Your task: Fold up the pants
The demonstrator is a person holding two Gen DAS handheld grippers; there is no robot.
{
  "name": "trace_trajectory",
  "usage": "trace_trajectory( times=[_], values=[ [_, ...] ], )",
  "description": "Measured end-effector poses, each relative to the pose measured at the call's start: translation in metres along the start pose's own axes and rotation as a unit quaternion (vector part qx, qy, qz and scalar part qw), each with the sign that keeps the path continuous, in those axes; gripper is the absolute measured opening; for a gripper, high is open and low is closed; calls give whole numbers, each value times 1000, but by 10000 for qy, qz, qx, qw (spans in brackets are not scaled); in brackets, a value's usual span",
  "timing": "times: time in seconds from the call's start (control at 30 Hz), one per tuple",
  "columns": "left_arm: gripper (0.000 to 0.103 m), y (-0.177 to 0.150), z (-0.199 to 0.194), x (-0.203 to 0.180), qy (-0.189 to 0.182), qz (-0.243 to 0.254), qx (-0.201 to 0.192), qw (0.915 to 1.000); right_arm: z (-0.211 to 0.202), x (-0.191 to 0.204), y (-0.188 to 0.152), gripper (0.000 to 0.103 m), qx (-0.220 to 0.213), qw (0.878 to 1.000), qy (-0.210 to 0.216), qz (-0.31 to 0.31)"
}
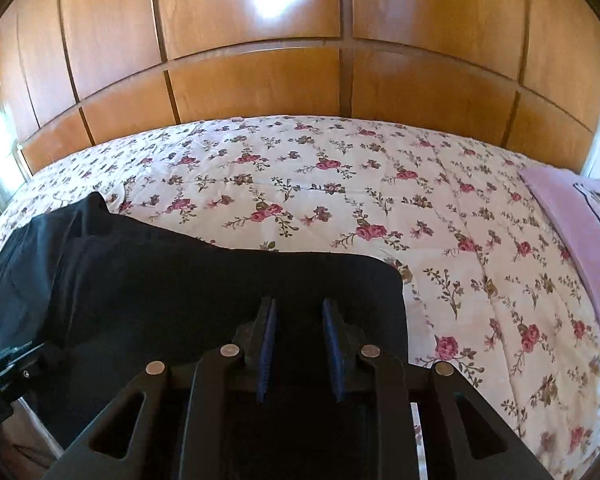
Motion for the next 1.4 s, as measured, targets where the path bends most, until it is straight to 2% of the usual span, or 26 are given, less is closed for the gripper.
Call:
trace_trajectory(
  times=[0.17,0.23,0.37,0.47,0.57,0.7,0.8,0.9,0.97,1.07,1.17,1.27,1.4],
  values=[
    [34,7,-13,-1,100,-46,3,9999,-9,-6,-2,25,-134,9994,142,272],
    [34,8,-22,-2,200,41,-67,9998,-20,-4,-2,30,-214,9987,165,421],
    [39,10,-35,0,381,137,-191,9990,-42,17,-14,32,-362,9965,516,548],
    [39,13,-45,7,670,196,-295,9971,-50,50,-29,37,-372,9965,734,167],
    [39,15,-55,20,872,83,-372,9955,-56,78,-34,41,-518,9958,631,-412],
    [39,17,-72,44,1075,-219,-507,9927,-62,98,-35,41,-526,9920,943,-648],
    [40,19,-79,61,1361,-379,-506,9887,-63,116,-40,41,-405,9874,1293,-817],
    [40,17,-84,80,1638,-533,-511,9837,-55,129,-52,41,-215,9857,1316,-1032],
    [47,15,-88,92,1825,-672,-514,9796,-51,128,-56,41,-123,9859,1313,-1031],
    [58,11,-92,111,1910,-983,-524,9752,-50,122,-54,40,-54,9865,1422,-814],
    [59,8,-100,133,1878,-1445,-569,9698,-49,120,-54,40,-53,9866,1460,-731],
    [59,8,-115,156,1912,-1907,-764,9598,-49,121,-54,41,-62,9866,1449,-740],
    [59,6,-135,192,2087,-2588,-1000,9378,-47,119,-53,41,-46,9866,1507,-624]
  ],
)
Point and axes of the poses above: each gripper's, at about its wrist camera, not at the fingertips, and z roughly the way its jaws point, x to its left, y to its top, the point moved 2 cm from there along z, roughly the way its jaws point, and after that the axes turned 5 degrees about -x, right-handed, at the moved point
